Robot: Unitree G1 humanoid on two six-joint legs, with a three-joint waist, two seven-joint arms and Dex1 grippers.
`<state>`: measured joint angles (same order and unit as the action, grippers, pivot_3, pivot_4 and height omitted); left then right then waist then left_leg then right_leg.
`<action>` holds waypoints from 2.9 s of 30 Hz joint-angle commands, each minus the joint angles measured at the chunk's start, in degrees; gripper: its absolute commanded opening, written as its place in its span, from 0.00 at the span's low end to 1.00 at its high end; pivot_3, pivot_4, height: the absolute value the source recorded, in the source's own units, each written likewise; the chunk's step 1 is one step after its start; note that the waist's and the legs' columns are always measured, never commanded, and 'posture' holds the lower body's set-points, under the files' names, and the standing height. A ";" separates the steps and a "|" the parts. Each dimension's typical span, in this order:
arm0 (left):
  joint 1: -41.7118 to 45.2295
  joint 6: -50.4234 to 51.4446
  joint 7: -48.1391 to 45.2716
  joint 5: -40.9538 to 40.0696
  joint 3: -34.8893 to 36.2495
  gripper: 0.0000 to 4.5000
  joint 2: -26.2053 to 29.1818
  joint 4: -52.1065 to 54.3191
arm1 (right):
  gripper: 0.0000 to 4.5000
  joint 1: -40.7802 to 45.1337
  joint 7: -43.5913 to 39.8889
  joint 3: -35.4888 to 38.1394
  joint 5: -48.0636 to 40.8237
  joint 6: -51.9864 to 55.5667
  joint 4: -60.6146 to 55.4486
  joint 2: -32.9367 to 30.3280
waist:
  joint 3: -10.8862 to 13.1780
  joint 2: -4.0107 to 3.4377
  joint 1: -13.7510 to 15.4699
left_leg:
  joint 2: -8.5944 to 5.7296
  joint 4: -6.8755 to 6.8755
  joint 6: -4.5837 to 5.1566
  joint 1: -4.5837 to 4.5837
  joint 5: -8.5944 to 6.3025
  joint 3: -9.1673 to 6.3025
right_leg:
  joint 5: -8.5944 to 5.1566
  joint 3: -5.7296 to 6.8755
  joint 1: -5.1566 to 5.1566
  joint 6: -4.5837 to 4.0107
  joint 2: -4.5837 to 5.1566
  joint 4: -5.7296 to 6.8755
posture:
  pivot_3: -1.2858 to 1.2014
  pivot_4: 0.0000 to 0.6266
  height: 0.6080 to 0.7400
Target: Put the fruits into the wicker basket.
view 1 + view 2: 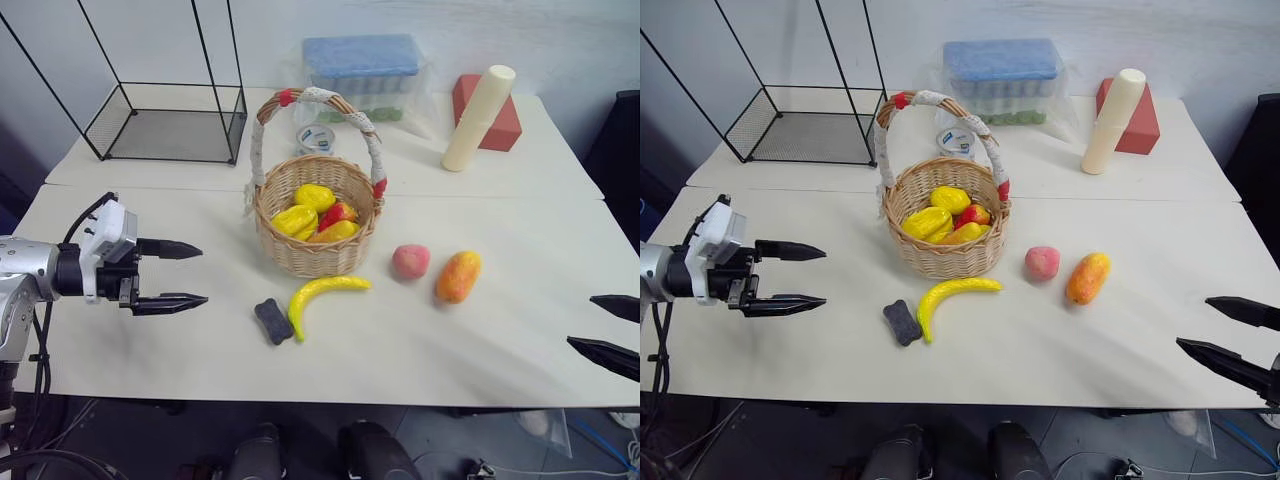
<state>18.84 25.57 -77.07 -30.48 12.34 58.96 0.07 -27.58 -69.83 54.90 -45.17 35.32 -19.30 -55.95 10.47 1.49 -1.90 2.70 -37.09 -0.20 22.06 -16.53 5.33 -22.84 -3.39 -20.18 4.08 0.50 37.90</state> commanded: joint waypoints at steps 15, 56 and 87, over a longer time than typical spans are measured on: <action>5.60 -3.30 0.43 2.46 -3.59 1.00 -1.81 -0.98 | 0.99 2.60 3.62 0.47 -0.88 3.06 -4.93 0.03 | 0.00 0.00 0.08 | 0.00 -0.02 -0.02 0.01 0.01 0.02 | 0.00 -0.01 -0.02 0.01 0.00 0.01 | 0.52 0.24 1.00; 29.58 -45.51 -11.36 21.46 -44.97 0.29 -11.23 -25.66 | 1.00 20.64 8.59 -15.73 -9.96 7.93 -21.90 -7.11 | 0.01 0.01 0.15 | 0.03 -0.61 -0.11 0.26 0.15 0.01 | 0.03 -0.04 -0.25 0.06 -0.04 0.54 | 0.52 0.24 1.00; 10.96 -0.34 18.11 22.02 -12.59 0.83 0.95 -18.65 | 1.00 29.92 9.80 -29.95 -5.91 1.74 -17.68 -4.78 | 0.00 0.01 -1.23 | 0.06 -0.16 -0.18 0.05 0.28 -0.01 | -0.04 0.02 -0.46 -0.07 0.01 0.93 | 0.52 0.24 1.00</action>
<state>28.26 25.21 -57.45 -7.05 -2.84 58.80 -18.93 2.09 -59.61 24.24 -51.13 38.04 -36.43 -61.08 10.47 1.50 -3.13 2.76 -37.27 -0.38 22.18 -16.25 5.31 -22.88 -3.36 -20.67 4.01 0.51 38.81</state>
